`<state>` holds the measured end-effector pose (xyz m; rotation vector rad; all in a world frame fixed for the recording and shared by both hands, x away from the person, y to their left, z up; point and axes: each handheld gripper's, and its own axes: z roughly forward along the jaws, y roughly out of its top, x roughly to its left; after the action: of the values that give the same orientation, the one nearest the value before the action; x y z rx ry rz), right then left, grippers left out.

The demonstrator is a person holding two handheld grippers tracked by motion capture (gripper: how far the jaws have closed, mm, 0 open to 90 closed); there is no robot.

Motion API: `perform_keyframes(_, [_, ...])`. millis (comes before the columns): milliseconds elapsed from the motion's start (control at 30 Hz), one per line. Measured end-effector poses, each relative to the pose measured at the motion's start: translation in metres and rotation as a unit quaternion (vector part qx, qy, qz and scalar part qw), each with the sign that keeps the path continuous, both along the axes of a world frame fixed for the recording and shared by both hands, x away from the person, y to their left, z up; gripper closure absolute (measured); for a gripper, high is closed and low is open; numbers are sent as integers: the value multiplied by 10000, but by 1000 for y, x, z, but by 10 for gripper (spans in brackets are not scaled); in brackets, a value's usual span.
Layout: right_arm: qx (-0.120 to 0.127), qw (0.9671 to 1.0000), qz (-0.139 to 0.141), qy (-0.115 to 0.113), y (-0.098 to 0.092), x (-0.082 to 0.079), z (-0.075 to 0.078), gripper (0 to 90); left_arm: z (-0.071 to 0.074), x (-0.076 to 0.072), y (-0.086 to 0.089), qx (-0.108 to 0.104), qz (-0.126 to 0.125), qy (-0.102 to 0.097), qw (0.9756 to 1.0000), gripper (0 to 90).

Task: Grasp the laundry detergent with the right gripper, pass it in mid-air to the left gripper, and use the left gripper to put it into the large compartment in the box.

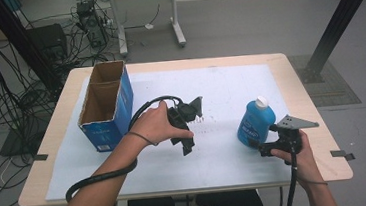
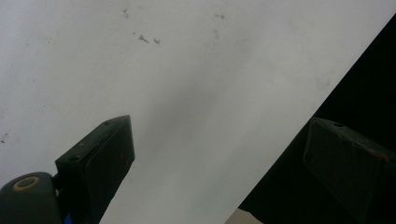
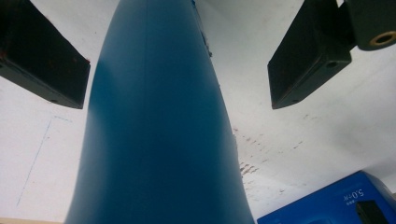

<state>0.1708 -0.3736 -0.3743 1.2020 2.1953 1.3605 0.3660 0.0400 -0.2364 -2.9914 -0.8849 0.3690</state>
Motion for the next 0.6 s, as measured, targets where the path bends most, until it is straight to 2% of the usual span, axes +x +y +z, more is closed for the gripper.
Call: perform_keyframes(600, [1,10000,32,-36,7,7,-3,57,-2,2,1,2,-3,6,10000,90])
